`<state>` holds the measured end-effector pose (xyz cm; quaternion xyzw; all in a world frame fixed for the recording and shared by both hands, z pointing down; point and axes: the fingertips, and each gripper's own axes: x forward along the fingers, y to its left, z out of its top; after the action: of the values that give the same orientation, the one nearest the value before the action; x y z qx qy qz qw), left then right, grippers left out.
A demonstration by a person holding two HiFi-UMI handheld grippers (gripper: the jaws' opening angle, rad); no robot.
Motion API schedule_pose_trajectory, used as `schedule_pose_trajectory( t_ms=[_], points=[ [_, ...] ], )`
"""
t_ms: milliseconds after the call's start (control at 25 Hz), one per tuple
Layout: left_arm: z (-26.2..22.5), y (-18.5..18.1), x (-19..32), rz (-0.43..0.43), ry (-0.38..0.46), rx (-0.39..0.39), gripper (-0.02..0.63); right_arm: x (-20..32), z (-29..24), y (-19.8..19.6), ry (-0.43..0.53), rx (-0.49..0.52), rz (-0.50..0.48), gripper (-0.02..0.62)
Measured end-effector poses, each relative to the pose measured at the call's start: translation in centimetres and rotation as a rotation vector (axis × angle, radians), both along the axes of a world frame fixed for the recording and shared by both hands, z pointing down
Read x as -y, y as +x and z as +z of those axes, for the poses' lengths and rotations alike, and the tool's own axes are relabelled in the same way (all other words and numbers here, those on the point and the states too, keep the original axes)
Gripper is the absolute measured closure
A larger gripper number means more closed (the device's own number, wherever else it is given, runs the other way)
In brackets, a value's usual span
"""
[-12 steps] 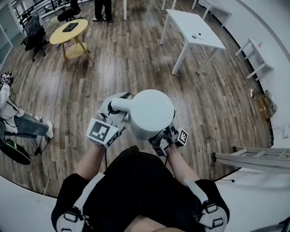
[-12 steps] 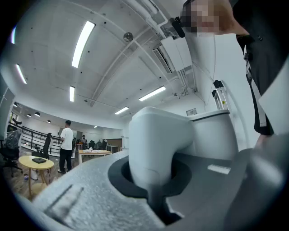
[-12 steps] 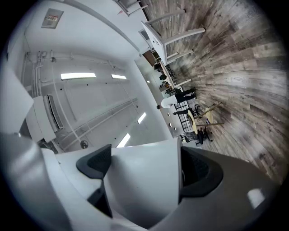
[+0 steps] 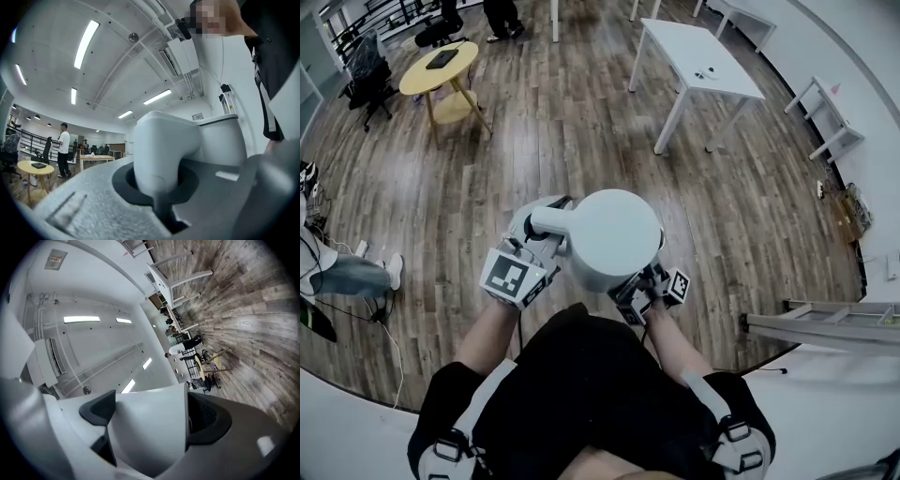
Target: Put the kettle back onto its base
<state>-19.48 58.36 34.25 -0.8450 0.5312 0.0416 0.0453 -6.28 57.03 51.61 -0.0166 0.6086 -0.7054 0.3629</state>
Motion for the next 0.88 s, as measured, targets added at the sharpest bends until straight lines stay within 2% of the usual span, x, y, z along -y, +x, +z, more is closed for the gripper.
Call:
schedule_pose_trajectory(
  t_ms=[880],
  points=[
    [0.7, -4.3, 1.9, 0.080, 0.006, -0.027, 0.603, 1.2, 0.4, -3.4, 0.022, -0.031, 0.087, 0.109]
  ],
)
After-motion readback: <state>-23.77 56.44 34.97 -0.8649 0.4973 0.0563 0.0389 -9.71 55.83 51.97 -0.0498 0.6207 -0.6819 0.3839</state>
